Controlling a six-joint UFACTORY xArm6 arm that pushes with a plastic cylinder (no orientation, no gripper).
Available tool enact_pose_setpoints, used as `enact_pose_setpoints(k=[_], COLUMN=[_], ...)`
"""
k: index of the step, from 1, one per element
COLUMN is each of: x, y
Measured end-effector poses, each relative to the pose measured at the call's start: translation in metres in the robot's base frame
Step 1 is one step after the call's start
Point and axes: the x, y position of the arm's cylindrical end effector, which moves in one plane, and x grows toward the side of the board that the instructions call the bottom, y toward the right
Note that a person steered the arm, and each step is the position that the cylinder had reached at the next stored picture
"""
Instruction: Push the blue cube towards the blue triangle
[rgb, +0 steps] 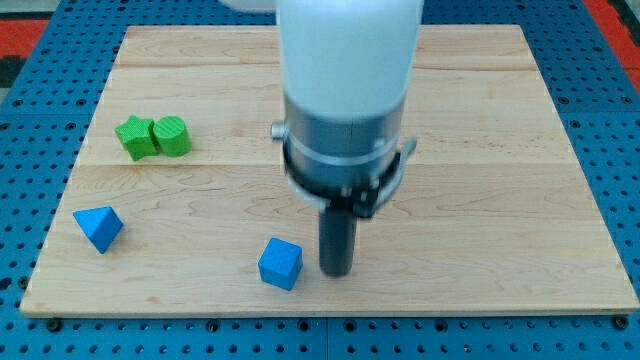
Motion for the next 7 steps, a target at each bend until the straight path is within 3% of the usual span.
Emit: enact_pose_setpoints(k=[2, 4, 5, 6, 7], x=[-0.02, -0.043, -0.044, -0.056, -0.092], y=[-0.102, -0.068, -0.15, -0.153, -0.095])
